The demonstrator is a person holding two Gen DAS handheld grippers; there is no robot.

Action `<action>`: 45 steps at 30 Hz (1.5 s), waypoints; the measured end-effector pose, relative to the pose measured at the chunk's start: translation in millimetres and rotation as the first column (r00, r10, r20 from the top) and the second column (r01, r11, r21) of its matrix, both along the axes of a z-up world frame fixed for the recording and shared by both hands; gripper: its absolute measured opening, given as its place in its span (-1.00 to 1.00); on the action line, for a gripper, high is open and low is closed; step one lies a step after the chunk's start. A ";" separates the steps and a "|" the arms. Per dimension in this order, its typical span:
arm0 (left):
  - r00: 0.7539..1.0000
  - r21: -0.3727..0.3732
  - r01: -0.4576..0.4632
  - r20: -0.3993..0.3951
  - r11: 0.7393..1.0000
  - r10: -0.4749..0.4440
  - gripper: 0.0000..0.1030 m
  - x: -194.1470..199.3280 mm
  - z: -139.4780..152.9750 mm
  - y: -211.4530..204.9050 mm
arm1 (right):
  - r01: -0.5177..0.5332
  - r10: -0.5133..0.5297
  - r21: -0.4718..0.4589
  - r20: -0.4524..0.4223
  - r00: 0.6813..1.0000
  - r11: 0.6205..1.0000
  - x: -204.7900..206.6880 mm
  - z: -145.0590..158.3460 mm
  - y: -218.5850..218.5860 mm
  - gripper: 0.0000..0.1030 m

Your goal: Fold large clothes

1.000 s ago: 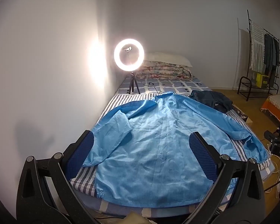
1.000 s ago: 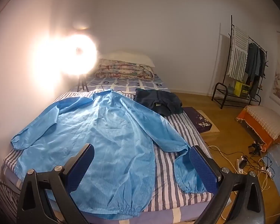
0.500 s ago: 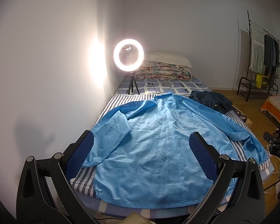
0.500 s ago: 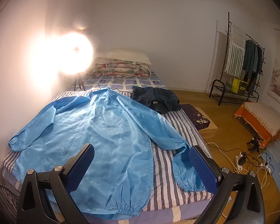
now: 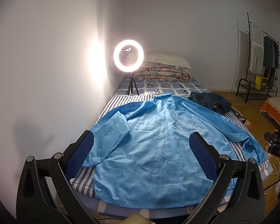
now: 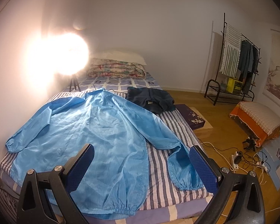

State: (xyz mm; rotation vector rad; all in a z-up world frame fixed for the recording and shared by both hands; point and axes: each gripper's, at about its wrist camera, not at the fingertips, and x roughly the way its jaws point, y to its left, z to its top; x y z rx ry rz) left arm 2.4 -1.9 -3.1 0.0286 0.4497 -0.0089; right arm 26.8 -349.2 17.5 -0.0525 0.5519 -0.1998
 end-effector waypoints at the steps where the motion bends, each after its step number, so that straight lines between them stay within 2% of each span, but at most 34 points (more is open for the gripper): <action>1: 1.000 -0.001 0.000 0.000 1.000 0.000 1.00 0.2 0.1 0.3 | -0.001 0.001 0.000 0.003 1.000 1.000 -1.1 0.4 0.2 0.99; 28: 1.000 -0.009 0.000 0.001 1.000 0.000 1.00 -0.4 1.1 1.5 | -0.007 0.007 0.002 0.032 0.999 1.000 -5.6 13.1 3.7 0.99; 45: 1.000 -0.008 -0.017 0.003 1.000 0.017 1.00 -3.2 -1.5 9.3 | -0.032 0.033 -0.023 0.032 0.999 0.999 8.6 20.7 19.5 0.99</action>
